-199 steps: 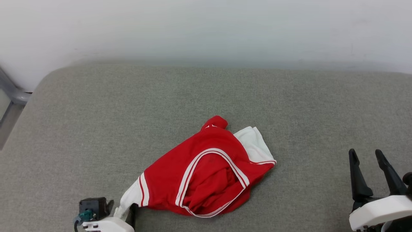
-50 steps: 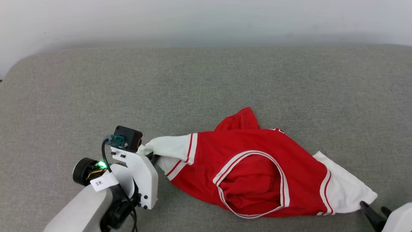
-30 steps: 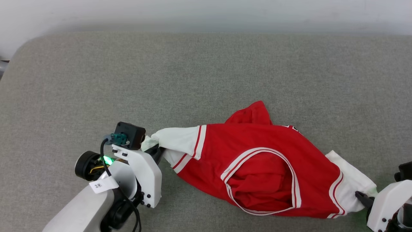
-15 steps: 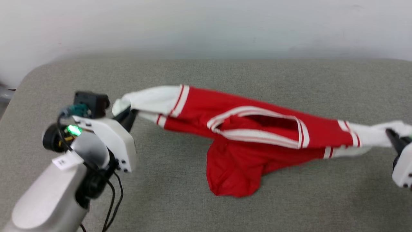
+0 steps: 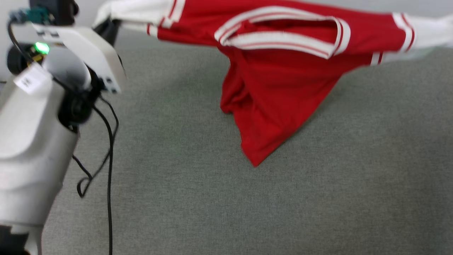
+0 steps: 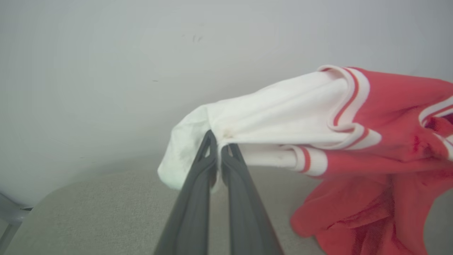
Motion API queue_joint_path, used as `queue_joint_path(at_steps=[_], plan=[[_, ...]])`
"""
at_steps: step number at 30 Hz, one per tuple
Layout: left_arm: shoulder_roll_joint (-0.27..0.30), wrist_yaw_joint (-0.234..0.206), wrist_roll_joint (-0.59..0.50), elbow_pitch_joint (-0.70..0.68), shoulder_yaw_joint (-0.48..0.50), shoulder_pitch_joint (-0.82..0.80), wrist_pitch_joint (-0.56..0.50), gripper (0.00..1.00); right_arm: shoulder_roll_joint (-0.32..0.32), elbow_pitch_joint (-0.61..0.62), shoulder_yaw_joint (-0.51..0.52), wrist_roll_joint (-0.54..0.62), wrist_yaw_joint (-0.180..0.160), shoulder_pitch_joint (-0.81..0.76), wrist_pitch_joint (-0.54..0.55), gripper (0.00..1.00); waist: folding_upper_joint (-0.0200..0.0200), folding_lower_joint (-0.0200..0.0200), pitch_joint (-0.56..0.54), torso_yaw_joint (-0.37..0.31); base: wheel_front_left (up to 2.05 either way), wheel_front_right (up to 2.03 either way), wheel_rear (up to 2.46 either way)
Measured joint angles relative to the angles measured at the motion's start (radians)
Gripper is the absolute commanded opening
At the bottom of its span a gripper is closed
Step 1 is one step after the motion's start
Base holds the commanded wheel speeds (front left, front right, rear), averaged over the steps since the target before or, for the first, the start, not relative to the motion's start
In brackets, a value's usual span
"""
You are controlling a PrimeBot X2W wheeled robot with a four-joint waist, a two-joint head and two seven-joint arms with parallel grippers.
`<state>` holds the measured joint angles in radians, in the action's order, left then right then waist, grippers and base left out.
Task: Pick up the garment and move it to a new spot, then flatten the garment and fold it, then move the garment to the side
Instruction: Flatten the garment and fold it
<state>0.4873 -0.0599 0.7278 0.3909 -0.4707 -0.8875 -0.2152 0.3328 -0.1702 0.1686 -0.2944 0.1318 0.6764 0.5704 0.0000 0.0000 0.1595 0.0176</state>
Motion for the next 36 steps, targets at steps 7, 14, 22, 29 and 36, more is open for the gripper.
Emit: queue_joint_path(at_steps=[7, 14, 22, 29, 36], plan=[[-0.023, 0.026, -0.041, 0.177, 0.023, -0.267, 0.063, 0.00, 0.015, -0.133, -0.043, 0.036, 0.000, 0.308, -0.092, 0.00, 0.0000, 0.0001, 0.099, -0.007, 0.00, 0.00, 0.00], [-0.027, 0.031, -0.083, 0.284, 0.051, -0.504, 0.165, 0.00, 0.018, -0.249, -0.082, 0.094, 0.000, 0.590, -0.211, 0.00, 0.0000, 0.0002, 0.211, -0.020, 0.00, 0.00, 0.00], [-0.026, 0.051, -0.109, 0.380, 0.064, -0.660, 0.267, 0.00, -0.005, -0.356, -0.125, 0.120, 0.000, 0.799, -0.321, 0.00, 0.0000, 0.0002, 0.322, -0.038, 0.00, 0.00, 0.00], [-0.048, 0.086, -0.083, 0.472, 0.074, -0.669, 0.312, 0.00, -0.031, -0.453, -0.178, 0.098, 0.000, 0.822, -0.383, 0.00, 0.0000, 0.0002, 0.399, -0.045, 0.00, 0.00, 0.00], [-0.078, 0.137, -0.034, 0.556, 0.074, -0.541, 0.337, 0.00, -0.039, -0.533, -0.223, 0.038, 0.000, 0.704, -0.448, 0.00, 0.0000, 0.0002, 0.410, -0.036, 0.00, 0.00, 0.00]])
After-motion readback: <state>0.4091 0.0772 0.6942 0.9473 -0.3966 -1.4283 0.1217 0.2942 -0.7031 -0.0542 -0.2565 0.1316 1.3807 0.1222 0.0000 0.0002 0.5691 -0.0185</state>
